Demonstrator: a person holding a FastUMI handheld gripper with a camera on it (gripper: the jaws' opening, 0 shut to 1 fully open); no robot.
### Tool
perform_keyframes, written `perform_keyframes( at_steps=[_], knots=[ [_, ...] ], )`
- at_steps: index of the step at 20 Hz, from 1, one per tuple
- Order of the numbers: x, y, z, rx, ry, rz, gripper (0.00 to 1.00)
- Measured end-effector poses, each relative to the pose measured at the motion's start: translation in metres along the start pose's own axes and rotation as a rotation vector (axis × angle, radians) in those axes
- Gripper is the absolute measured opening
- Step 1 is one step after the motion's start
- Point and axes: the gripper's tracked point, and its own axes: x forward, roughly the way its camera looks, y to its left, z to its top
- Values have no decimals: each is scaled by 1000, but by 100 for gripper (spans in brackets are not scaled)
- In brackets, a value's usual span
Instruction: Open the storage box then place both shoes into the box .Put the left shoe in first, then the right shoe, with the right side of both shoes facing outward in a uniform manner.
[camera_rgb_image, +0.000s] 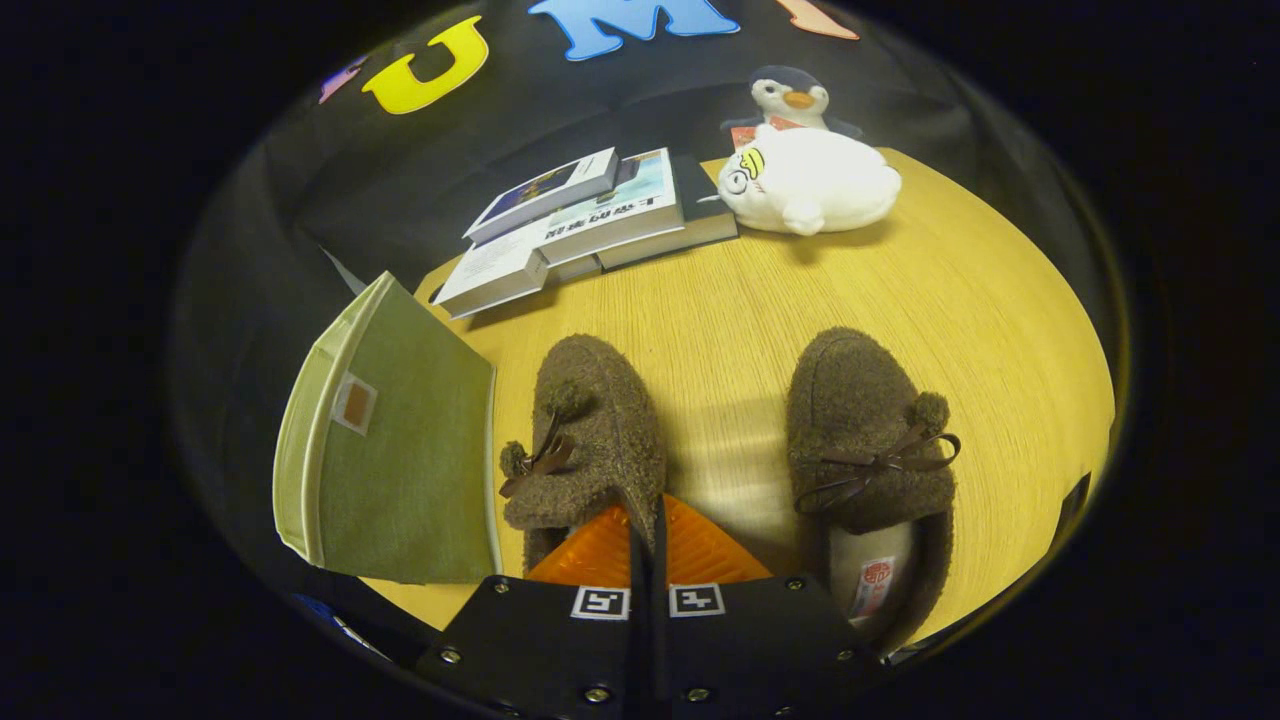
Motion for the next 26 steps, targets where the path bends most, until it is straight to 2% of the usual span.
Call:
perform_keyframes(
  at_steps=[9, 17, 20, 26],
  knots=[
    [-40, 50, 38, 78, -58, 101, 0],
    [-74, 124, 75, 41, -128, 197, 0],
    [-77, 157, 81, 38, -134, 236, 0],
    [-58, 208, 73, 14, -111, 258, 0]
  ],
)
